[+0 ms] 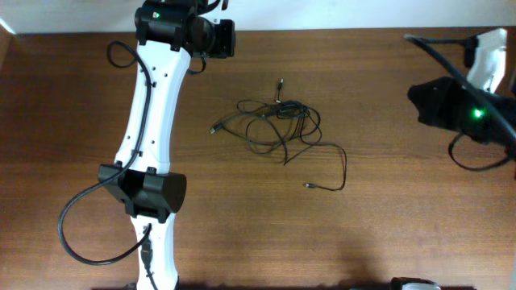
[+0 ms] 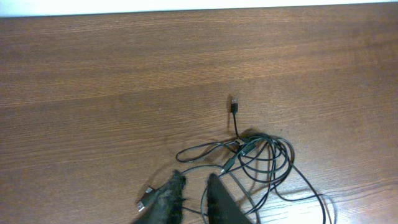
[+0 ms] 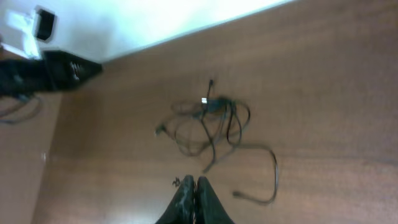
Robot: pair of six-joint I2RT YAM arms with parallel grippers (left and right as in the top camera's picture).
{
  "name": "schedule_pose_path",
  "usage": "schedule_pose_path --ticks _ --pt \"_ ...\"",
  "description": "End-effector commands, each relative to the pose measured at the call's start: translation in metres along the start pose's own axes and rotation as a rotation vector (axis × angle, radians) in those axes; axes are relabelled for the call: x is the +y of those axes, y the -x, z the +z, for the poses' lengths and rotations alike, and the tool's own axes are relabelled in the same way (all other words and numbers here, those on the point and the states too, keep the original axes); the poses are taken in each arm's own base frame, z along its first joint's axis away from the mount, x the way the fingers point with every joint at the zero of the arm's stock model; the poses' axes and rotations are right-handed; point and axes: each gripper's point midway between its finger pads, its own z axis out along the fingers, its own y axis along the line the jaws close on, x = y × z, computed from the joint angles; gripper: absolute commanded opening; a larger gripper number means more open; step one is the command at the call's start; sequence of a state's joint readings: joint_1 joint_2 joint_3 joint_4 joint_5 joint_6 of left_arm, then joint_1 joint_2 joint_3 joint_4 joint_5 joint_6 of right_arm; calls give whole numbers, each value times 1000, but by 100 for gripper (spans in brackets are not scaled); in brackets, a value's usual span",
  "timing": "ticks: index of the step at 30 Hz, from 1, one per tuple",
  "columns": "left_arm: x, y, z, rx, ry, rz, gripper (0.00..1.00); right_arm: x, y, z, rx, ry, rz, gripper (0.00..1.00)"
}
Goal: Untangle cables
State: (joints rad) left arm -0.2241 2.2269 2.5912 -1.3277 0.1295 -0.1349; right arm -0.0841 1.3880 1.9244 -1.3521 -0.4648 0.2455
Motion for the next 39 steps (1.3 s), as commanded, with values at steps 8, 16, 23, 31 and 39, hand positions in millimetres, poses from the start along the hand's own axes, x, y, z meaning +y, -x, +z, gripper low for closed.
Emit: schedule_pose_path --ticks 8,16,23,31,39 --pt "40 13 -22 -55 38 -46 40 11 -51 161 431 1 -51 53" --pt "82 15 -29 -65 85 -120 49 -36 -138 248 753 -353 72 63" --pt "82 15 -29 -65 85 -120 51 -61 -163 272 818 -434 96 63" --pt "82 15 -29 -67 85 -119 54 -75 -178 295 786 -436 129 27" --pt "27 13 -30 -54 -193 40 47 38 -59 215 445 -39 -153 4"
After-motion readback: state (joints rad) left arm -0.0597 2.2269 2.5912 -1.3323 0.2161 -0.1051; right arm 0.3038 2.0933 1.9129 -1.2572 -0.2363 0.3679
